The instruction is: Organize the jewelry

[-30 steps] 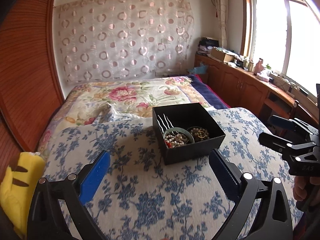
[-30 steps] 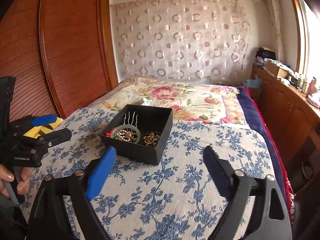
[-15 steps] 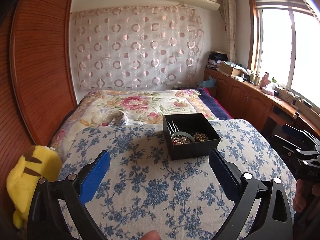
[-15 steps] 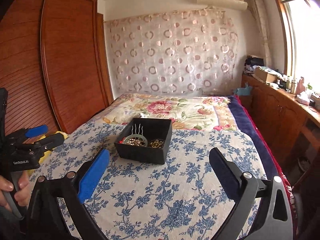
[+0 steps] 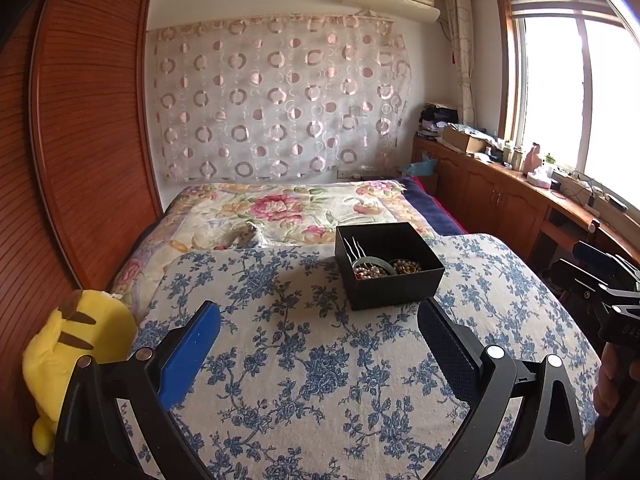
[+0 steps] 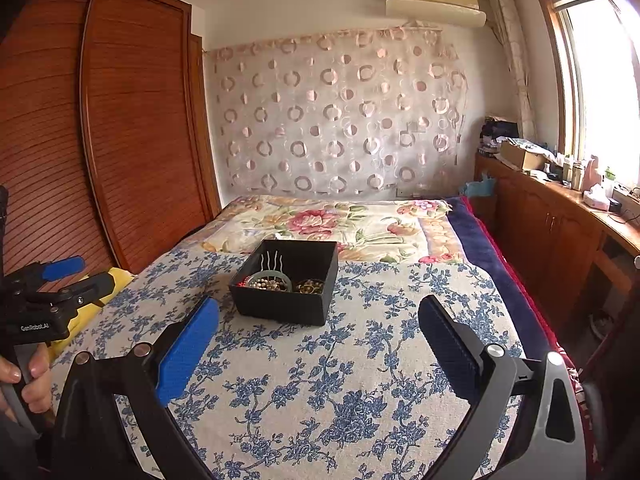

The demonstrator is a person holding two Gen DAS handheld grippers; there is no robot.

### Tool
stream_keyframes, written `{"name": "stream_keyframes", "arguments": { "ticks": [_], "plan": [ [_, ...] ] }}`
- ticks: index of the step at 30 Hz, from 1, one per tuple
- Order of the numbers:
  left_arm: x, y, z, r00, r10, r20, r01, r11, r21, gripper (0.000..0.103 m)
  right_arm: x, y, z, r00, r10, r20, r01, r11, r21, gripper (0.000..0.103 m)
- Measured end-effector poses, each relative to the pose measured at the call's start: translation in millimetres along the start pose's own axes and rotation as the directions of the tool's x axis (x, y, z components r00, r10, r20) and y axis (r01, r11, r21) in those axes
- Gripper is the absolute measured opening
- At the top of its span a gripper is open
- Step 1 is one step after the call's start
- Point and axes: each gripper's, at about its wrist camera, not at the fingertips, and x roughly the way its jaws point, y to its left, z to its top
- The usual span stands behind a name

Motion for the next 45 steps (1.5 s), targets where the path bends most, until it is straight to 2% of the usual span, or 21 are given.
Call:
{"name": "stream_keyframes", "arguments": {
  "ticks": [45],
  "plan": [
    [-10.4, -7.2, 2.1, 0.999, 0.004, 0.032, -0.004, 1.0, 0.009, 0.095, -7.5, -1.1, 1.1, 1.0, -0.007, 0.005, 0.007, 1.0, -0.002, 0.1]
  ]
}}
